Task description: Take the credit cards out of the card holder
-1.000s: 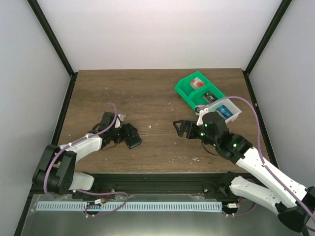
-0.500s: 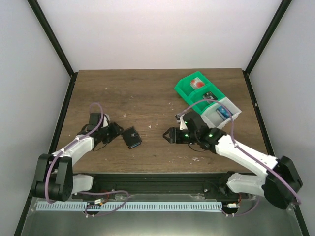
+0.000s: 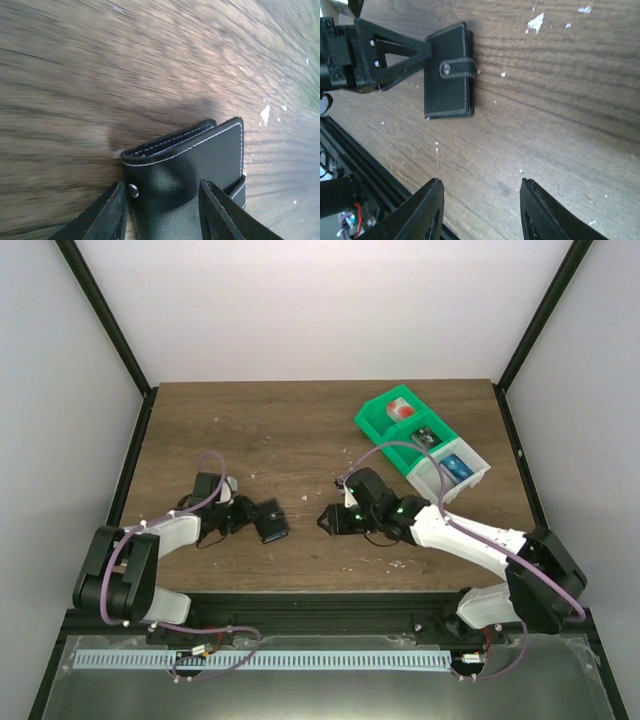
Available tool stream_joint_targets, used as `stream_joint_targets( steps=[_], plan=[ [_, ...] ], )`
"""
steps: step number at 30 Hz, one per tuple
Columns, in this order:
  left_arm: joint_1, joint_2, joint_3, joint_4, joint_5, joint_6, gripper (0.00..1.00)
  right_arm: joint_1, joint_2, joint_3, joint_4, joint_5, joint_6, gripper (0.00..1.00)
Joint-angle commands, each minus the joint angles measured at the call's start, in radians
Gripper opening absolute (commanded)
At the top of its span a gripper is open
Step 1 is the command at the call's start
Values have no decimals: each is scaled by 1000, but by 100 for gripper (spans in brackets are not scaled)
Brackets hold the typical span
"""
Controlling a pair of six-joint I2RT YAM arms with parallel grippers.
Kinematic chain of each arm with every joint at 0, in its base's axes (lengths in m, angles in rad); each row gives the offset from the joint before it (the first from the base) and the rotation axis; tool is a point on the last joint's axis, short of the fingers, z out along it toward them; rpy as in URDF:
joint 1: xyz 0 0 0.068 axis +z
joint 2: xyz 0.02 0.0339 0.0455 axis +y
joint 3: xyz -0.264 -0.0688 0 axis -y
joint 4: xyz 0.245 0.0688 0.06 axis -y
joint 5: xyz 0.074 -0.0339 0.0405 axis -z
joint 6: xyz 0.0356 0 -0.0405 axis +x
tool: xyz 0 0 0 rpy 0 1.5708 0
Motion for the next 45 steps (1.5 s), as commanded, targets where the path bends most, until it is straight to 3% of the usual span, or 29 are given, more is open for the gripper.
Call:
stream_joint_targets(
  steps=[1, 5, 12, 18, 45],
  plan=[
    [-95, 65, 14, 56, 24, 1, 40, 10, 57, 90, 5, 89, -38, 43],
    [-140, 101, -5, 153, 106, -51, 33, 23, 144, 161, -13, 150, -65, 38],
    [-200, 157, -58, 308, 250, -136, 34, 53, 324, 281, -73, 213, -78, 33],
    [-207, 132, -109, 351, 280, -183, 34, 139, 435, 337, -139, 266, -14, 33],
    [-209, 137, -163, 411, 318, -218, 33, 200, 511, 362, -209, 361, 3, 32]
  ],
)
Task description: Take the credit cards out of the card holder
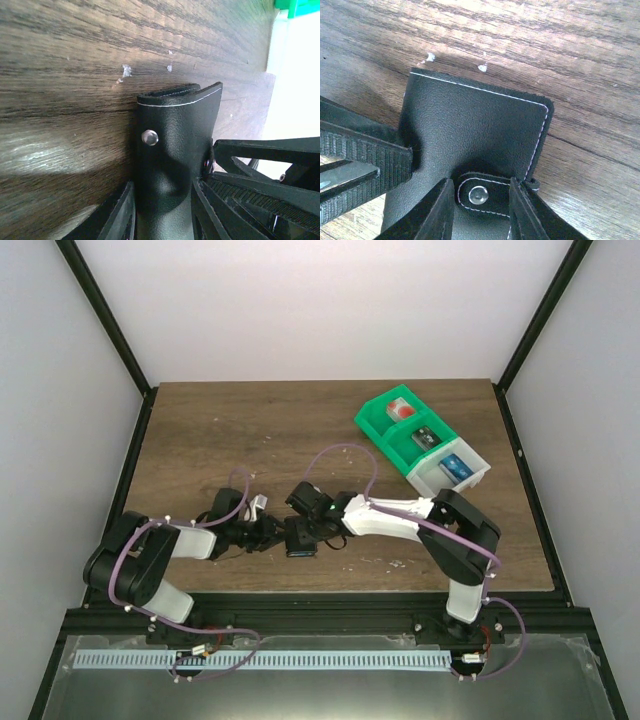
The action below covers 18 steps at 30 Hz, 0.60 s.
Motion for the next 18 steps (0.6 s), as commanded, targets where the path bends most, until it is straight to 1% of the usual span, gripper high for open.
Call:
stream_joint_targets(
  steps=[1, 9, 13, 18],
  plan=[
    [-8, 17, -19, 3, 4, -3, 33, 11, 29, 17, -35, 46, 16, 32],
    [-9, 22, -15, 4, 6, -9, 33, 13, -22, -24, 5, 59, 27, 16],
    [-11, 23, -17, 4, 6, -8, 33, 13, -48, -48, 41, 39, 31, 13],
    [-11, 28, -22, 5, 7, -9, 33, 13, -52, -54, 47, 33, 34, 7]
  ],
)
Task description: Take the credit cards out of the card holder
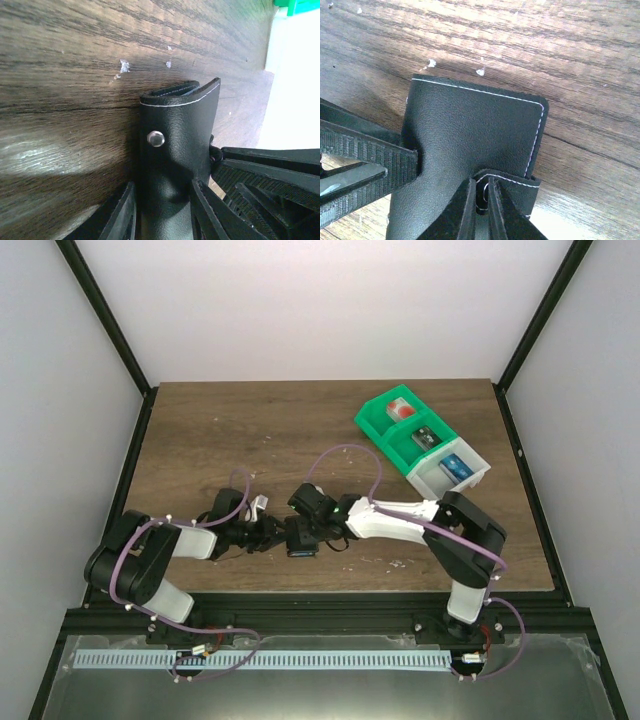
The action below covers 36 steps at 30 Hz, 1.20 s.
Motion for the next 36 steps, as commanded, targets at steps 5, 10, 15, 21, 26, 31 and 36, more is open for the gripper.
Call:
stream_joint_targets(
  steps=[5, 10, 15, 21, 26, 31, 36],
  plan=[
    [-9, 16, -21, -11, -5, 1, 32, 5, -38, -23, 13, 6, 11, 2],
    [-9, 26, -21, -6, -4, 2, 31, 5, -75, -48, 46, -9, 11, 1],
    [-10, 33, -23, 0, 0, 2, 29, 5, -107, -74, 69, -5, 12, 0],
    [-10, 35, -26, 4, -2, 2, 28, 4, -173, -144, 172, -48, 12, 1],
    [-12, 35, -29, 3, 0, 2, 28, 5, -233, -200, 259, -88, 20, 0],
    [-12, 25, -34, 2, -3, 2, 28, 5, -296, -232, 294, -94, 42, 0],
    [-12, 24, -34, -4, -2, 5, 28, 5, -355, -269, 325, -97, 67, 1]
  ],
)
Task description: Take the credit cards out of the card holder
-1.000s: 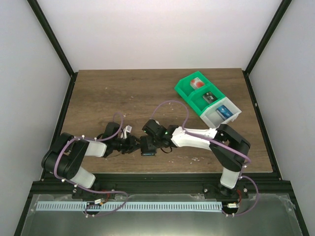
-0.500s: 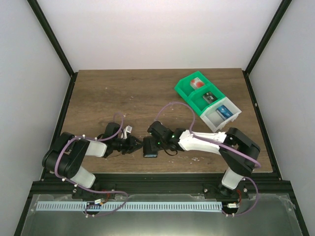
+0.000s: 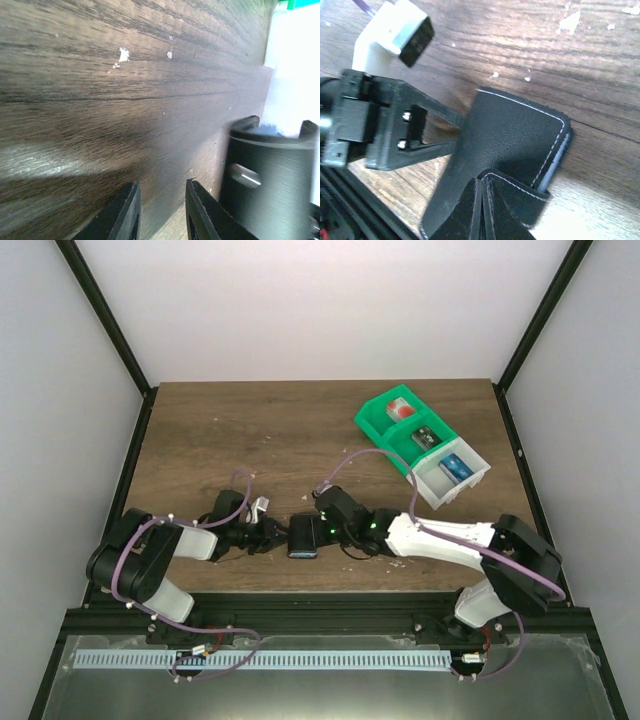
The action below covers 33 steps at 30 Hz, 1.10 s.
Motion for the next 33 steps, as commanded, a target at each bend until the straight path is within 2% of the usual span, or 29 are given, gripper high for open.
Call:
stream_joint_targets(
  steps=[1, 7, 12, 14, 16, 20, 22, 26, 30, 33],
  plan=[
    [-6, 6, -22, -36, -15, 10, 28, 5, -72, -27, 99, -11, 40, 0],
    [-7, -79, 9, -136, -25, 30, 29, 5, -89, -62, 121, 1, 46, 0],
    [-6, -284, 74, -388, -178, 49, 31, 5, -60, -64, 111, 2, 19, 1],
    [-6, -354, 87, -422, -193, 42, 31, 5, -44, -67, 123, -7, 14, 1],
    [-7, -409, 83, -398, -164, 20, 29, 5, -28, -69, 140, -21, 10, 0],
    [-14, -438, 55, -315, -107, -29, 14, 5, 0, -65, 178, -51, -7, 0],
    [-23, -420, 44, -288, -95, -35, 12, 5, 9, -72, 199, -55, -16, 0],
    [-80, -346, 3, -170, -76, -65, 10, 5, 30, -80, 236, -67, -29, 0],
    [-168, -212, -31, 6, -56, -135, 2, 5, 50, -79, 244, -69, -39, 0],
    [-197, -121, -17, -3, -97, -112, 0, 5, 48, -93, 257, -71, -46, 1]
  ],
)
